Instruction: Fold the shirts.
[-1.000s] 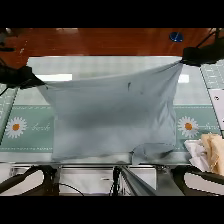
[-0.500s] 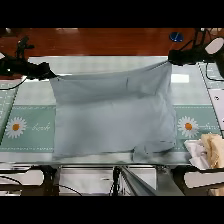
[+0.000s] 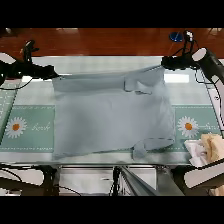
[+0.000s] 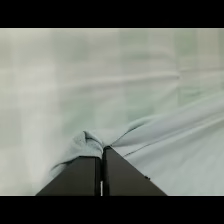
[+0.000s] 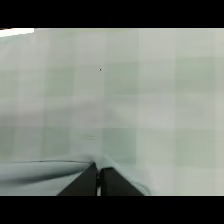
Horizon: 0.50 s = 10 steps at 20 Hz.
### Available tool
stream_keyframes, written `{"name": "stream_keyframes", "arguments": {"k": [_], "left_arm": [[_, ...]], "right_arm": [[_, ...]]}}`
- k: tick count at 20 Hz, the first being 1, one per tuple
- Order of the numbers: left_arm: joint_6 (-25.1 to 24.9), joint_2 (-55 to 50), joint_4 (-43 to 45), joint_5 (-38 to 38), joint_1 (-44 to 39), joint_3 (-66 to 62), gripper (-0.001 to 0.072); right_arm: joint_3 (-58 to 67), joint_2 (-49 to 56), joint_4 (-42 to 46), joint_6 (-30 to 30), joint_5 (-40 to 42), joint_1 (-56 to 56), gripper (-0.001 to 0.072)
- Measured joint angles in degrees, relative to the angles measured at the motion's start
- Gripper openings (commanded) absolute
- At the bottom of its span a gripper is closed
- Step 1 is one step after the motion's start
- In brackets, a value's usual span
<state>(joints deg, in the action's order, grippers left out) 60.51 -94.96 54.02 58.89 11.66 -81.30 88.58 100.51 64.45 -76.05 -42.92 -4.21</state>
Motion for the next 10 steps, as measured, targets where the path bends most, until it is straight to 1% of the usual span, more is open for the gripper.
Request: {"name": "stream_keyframes", "arguments": {"k": [2, 3, 7, 10], "left_arm": [[-1.6, -0.1, 0.0, 3.3, 0.1, 0.0, 0.0016], [-1.4, 0.2, 0.4, 5.2, 0.1, 0.0, 0.0015], [5.0, 2.3, 4.9, 13.9, 0.1, 0.0, 0.0016], [9.4, 3.0, 7.7, 20.8, 0.1, 0.7, 0.0016]], "right_arm": [[0.0, -0.1, 0.1, 1.1, -4.3, 0.0, 0.0021], [0.0, -0.6, 0.4, 1.0, -7.4, 0.0, 0.0020], [0.0, -4.1, 5.0, -2.4, -17.6, 0.0, 0.0020], [0.0, -5.4, 10.8, -5.3, -26.0, 0.0, 0.0021]]}}
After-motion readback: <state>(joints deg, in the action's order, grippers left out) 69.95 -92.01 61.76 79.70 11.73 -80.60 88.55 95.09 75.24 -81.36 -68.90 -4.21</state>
